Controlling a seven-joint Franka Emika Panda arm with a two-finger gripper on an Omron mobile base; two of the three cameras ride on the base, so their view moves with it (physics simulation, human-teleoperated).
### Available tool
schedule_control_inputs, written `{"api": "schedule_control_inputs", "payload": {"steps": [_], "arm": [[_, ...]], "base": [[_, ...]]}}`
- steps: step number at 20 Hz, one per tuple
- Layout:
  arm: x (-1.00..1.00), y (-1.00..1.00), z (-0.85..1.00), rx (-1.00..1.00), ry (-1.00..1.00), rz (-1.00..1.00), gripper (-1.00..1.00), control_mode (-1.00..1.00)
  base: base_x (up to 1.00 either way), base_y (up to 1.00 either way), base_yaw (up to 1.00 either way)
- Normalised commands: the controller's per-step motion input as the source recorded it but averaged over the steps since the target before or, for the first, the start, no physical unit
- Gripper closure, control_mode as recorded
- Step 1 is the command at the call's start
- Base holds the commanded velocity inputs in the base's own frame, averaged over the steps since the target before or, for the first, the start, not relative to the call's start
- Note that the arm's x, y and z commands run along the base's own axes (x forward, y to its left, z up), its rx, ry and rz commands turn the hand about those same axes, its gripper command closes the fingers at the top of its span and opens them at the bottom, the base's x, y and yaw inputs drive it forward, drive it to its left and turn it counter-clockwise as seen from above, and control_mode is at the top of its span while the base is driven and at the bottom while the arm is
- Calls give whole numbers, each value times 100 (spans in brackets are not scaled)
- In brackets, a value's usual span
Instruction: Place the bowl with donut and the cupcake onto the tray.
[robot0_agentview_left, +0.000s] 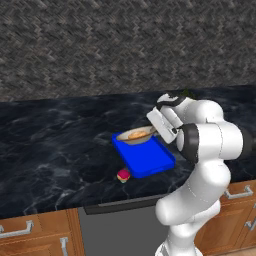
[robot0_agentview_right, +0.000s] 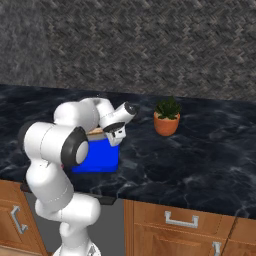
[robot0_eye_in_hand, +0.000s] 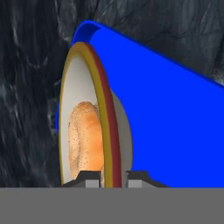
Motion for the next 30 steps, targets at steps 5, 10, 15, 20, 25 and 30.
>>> {"api": "schedule_control_inputs", "payload": {"steps": [5, 10, 15, 20, 25, 30], "arm": [[3, 0, -11, 0, 0, 0, 100, -100], [0, 1, -34, 0, 0, 0, 100, -100], [0, 7, -40, 0, 0, -1, 100, -100], [0, 5, -28, 0, 0, -1, 100, -100], [0, 0, 0, 0, 0, 0, -100, -100], [0, 0, 0, 0, 0, 0, -100, -100]], "base": [[0, 0, 0], [0, 0, 0], [0, 0, 0], [0, 0, 0], [0, 0, 0], [0, 0, 0]]}}
